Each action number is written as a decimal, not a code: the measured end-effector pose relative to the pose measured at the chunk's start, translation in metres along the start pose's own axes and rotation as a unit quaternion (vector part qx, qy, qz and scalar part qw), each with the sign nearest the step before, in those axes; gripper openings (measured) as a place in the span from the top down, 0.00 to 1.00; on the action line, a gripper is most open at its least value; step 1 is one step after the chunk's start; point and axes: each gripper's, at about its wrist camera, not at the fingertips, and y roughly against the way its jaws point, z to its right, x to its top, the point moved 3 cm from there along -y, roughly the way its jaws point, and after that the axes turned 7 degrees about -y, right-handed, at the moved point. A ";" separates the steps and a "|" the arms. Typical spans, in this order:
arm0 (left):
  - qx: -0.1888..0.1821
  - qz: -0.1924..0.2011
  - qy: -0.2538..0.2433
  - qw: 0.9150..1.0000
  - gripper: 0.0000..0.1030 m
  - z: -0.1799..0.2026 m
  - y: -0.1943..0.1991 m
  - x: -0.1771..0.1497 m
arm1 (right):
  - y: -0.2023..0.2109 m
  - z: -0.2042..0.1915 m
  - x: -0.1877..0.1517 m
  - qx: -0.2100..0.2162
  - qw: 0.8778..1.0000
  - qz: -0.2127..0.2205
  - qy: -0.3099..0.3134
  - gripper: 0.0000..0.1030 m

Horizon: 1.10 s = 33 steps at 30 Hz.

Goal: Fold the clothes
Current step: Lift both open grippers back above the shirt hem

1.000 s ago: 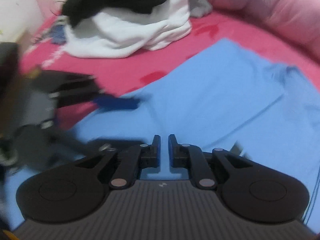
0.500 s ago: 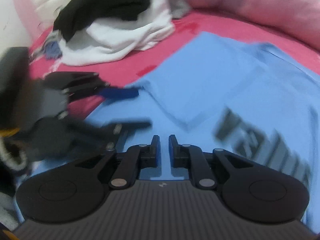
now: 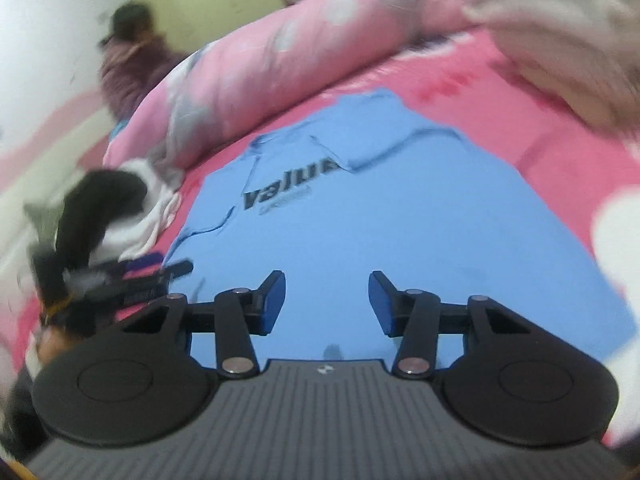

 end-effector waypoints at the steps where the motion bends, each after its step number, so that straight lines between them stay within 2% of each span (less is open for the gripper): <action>1: -0.001 0.000 -0.009 1.000 0.22 0.009 0.006 -0.002 | 0.002 0.004 -0.004 0.002 1.000 0.004 -0.015 0.56; 4: 0.003 0.000 -0.025 1.000 0.15 0.031 0.024 -0.009 | 0.008 0.016 -0.015 0.008 0.998 0.014 -0.060 0.49; 6: 0.010 -0.006 -0.020 1.000 0.15 0.039 0.034 -0.016 | 0.010 0.021 -0.021 0.012 0.997 0.016 -0.077 0.45; 10: 0.035 -0.012 0.015 0.999 0.09 0.044 0.054 -0.032 | 0.016 0.019 -0.037 -0.002 0.998 0.010 -0.062 0.39; 15: 0.040 -0.022 0.050 0.998 0.07 0.046 0.070 -0.044 | 0.027 0.018 -0.056 -0.017 0.999 0.023 -0.037 0.25; 17: 0.037 -0.029 0.071 0.996 0.06 0.047 0.074 -0.050 | 0.030 0.015 -0.064 -0.026 0.999 0.030 -0.021 0.23; 22: 0.024 -0.051 0.132 0.990 0.03 0.046 0.082 -0.065 | 0.034 0.006 -0.080 -0.037 0.999 0.032 0.007 0.17; 31: 0.050 -0.065 0.190 0.978 0.00 0.039 0.098 -0.067 | 0.053 0.001 -0.086 -0.059 0.996 0.065 0.021 0.12; 33: 0.052 -0.069 0.197 0.977 0.00 0.040 0.102 -0.064 | 0.058 -0.001 -0.086 -0.066 0.995 0.073 0.022 0.07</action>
